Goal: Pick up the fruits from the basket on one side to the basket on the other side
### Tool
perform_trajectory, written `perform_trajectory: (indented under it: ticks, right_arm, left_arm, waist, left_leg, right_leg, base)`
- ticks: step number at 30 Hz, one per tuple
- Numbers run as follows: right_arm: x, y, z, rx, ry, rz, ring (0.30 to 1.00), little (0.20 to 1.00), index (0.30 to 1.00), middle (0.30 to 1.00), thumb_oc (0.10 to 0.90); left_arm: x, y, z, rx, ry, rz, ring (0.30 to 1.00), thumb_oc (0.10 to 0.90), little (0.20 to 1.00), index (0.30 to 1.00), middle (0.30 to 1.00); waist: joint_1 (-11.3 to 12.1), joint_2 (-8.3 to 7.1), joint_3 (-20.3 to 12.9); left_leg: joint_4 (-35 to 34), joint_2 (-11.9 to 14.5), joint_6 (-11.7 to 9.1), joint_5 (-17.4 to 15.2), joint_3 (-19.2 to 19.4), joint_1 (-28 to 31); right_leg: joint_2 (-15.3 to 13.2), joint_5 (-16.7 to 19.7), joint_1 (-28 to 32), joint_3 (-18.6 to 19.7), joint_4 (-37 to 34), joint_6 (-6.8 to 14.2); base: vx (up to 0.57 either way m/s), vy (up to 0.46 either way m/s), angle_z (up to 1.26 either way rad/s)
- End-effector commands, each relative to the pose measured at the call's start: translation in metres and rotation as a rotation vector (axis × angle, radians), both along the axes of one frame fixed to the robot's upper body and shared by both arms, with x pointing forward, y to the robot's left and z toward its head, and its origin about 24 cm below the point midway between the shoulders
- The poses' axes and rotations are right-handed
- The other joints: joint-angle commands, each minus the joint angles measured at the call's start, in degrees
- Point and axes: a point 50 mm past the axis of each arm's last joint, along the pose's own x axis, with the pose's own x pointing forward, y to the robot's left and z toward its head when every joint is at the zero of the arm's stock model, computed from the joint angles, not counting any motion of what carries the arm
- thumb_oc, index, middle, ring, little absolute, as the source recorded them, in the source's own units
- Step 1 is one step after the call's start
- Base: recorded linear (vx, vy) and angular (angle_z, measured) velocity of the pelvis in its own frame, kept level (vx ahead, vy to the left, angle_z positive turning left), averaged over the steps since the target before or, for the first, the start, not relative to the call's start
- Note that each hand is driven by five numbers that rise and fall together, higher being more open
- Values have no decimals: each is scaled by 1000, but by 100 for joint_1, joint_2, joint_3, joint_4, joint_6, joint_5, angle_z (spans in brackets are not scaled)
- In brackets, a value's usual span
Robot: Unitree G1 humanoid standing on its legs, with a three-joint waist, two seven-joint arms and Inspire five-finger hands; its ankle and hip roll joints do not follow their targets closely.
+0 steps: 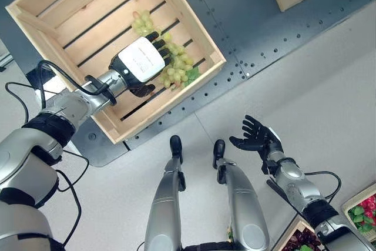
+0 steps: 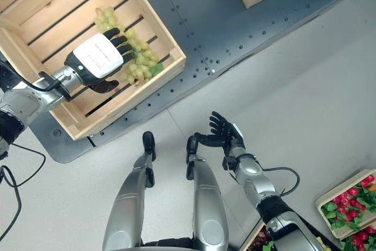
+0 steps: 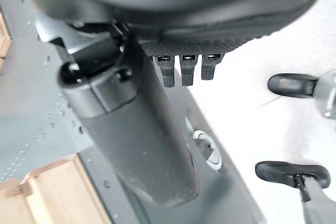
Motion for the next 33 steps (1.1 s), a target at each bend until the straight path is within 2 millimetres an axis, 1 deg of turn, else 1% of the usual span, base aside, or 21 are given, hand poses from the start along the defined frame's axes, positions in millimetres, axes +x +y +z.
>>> perform_trajectory:
  ticks: [1,8,12,16,20,26,33]
  right_arm:
    - [2,-7,21,46,-113,-30,900,900,900,900,800]
    - [7,-4,27,41,-127,-27,900,900,900,900,800]
    - [8,-2,28,45,-128,-22,900,900,900,900,800]
    - [10,0,28,57,-128,-25,900,900,900,900,800]
    - [7,-1,25,65,-121,-23,900,900,900,900,800]
    - [7,2,25,69,-116,-12,900,900,900,900,800]
    - [7,2,25,70,-113,-20,900,900,900,900,800]
  left_arm:
    - [-4,-19,55,-57,-226,-172,900,800,900,900,900]
    - [-10,-24,58,-63,-293,-302,900,800,900,900,900]
    - [-9,-25,58,-57,-309,-286,900,800,900,900,900]
    - [-9,-21,68,-105,-384,-284,900,800,900,900,900]
    - [-8,-16,71,-109,-399,-256,900,800,900,900,900]
    - [-6,-11,77,-124,-404,-180,900,800,900,900,900]
    - [-1,-10,89,-135,-371,-89,900,800,900,900,900]
  waist:
    - [0,0,-49]
    - [-19,-46,-49]
    - [-16,-70,-49]
    - [-8,-110,-49]
    - [-11,-136,-49]
    - [-20,-153,-49]
    - [-76,-177,-49]
  left_leg:
    - [694,108,9,-988,318,158]
    - [681,134,24,-978,381,22]
    - [688,137,21,-981,381,-33]
    - [698,154,24,-974,399,-83]
    - [683,157,35,-981,410,-78]
    - [786,128,62,-1037,409,-139]
    - [820,120,104,-1053,458,-239]
  right_leg:
    - [20,63,86,1,177,-1]
    - [82,135,-78,12,136,15]
    - [95,153,-140,11,141,22]
    - [94,180,-175,-25,128,25]
    - [98,200,-182,-45,116,36]
    - [99,236,-230,-35,116,44]
    - [123,335,-313,29,28,81]
  base:
    - [0,0,0]
    - [0,0,0]
    - [-4,0,-2]
    - [-7,-4,-4]
    - [3,-4,-3]
    - [8,10,-2]
    - [22,22,-4]
